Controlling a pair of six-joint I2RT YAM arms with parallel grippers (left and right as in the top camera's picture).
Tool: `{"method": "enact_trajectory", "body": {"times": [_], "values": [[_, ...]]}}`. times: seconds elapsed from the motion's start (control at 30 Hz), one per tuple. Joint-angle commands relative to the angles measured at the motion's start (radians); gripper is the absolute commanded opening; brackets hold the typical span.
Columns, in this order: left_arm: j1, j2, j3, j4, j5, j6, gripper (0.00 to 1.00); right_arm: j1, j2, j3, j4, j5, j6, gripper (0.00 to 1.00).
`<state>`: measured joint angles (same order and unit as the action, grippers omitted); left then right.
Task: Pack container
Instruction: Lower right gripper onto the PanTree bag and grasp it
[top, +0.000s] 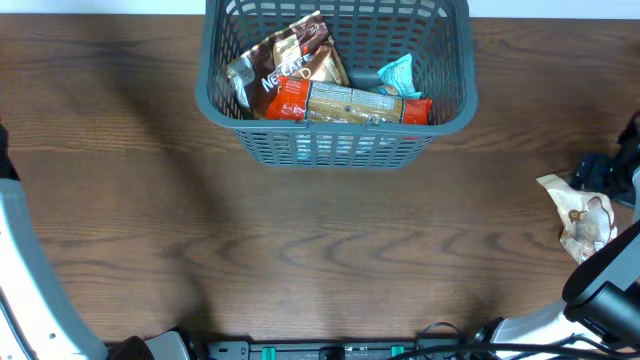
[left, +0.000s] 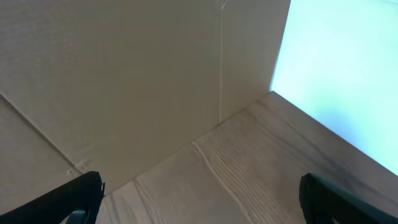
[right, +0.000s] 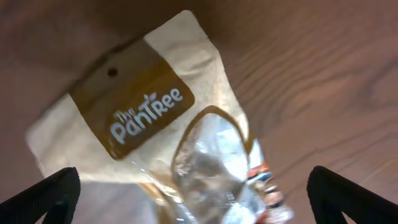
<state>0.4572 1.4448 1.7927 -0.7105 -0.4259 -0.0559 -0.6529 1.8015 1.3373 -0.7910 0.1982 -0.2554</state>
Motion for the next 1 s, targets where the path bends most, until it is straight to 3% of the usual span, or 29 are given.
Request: {"method": "enact_trajectory", "body": {"times": [0.0,0.4,0.73,0.97], "values": [[0.005,-0.001,-0.002,-0.001,-0.013,-0.01,0.98,-0.008,0.003,-0.002,-0.002,-0.008,-0.26,0.98],[0.005,-0.001,-0.002,-0.001,-0.013,-0.01,0.99,-0.009,0.004,-0.035,-0.072,-0.031,-0.283,0.96],[0.005,-0.001,-0.002,-0.001,-0.013,-0.01,0.99,-0.021,0.042,-0.248,0.148,-0.03,-0.275,0.96],[0.005,-0.001,-0.002,-0.001,-0.013,-0.01,0.99,-0.072,0.116,-0.331,0.293,-0.031,-0.174,0.99]]}}
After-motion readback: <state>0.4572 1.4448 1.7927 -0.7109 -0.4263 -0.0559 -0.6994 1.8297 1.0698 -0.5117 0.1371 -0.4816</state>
